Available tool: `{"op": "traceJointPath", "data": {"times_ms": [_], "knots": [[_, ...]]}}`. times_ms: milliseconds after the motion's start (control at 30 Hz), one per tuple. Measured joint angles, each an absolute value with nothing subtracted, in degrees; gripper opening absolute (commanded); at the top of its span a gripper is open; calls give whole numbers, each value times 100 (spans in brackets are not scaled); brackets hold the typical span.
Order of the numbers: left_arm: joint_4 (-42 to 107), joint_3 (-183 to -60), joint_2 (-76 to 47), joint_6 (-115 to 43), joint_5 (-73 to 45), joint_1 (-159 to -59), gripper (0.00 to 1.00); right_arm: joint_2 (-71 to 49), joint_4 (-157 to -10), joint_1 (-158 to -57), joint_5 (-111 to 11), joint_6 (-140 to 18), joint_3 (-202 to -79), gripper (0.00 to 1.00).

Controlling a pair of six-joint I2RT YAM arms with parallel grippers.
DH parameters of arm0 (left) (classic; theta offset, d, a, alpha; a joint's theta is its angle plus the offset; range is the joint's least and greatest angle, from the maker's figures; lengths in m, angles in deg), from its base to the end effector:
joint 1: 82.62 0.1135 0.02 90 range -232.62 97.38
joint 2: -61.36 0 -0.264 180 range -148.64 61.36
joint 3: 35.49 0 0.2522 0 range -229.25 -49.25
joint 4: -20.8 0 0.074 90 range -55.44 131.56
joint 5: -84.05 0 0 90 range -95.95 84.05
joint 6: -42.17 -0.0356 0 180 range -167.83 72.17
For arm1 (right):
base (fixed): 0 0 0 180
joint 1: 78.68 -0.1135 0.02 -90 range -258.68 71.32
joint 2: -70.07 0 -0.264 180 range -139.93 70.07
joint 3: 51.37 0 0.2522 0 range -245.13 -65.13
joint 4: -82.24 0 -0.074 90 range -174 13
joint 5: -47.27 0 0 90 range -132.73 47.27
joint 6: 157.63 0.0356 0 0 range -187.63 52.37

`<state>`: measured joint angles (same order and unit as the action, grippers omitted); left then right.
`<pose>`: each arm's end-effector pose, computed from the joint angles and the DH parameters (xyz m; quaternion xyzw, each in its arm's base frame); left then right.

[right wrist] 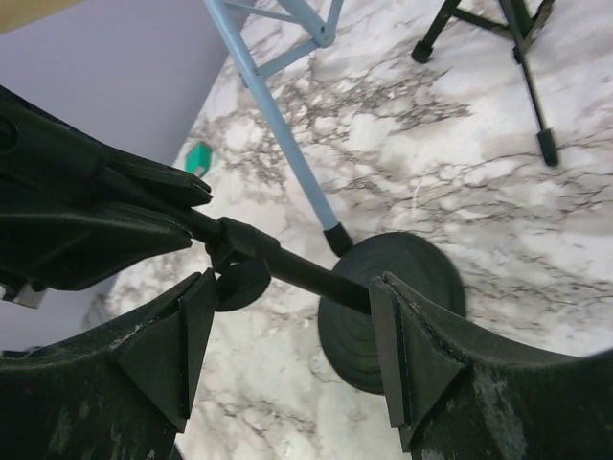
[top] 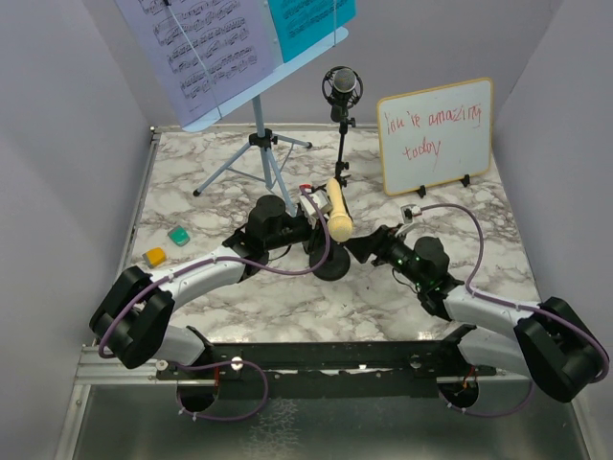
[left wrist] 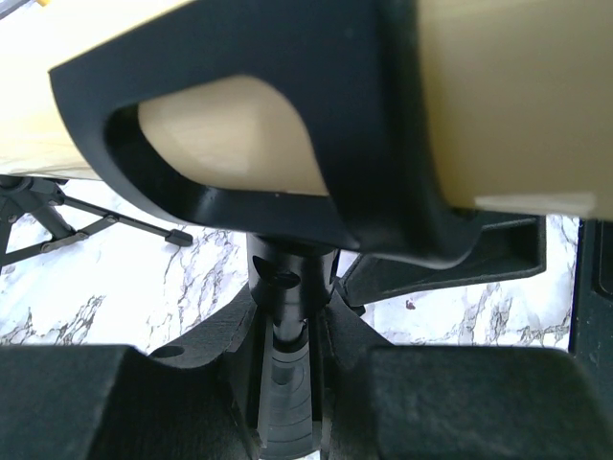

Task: Pack up the instrument practice props
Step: Unscrew the knob on the microphone stand.

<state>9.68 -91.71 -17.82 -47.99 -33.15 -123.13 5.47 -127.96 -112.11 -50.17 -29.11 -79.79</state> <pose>0.2221 -0.2112 0.2527 0.4012 0.6560 -0.3827 0.5122 0.1803 0.1245 0.1917 -0.0105 0.7427 0.4313 0.5122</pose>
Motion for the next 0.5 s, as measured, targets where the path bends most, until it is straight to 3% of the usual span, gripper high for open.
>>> {"op": "traceJointPath", "data": {"times_ms": [500], "knots": [[987,-9153,-1755,-4799,-3315,-12313,0,-23,-13502,-10995,-5981,-2137,-8053,40]]}}
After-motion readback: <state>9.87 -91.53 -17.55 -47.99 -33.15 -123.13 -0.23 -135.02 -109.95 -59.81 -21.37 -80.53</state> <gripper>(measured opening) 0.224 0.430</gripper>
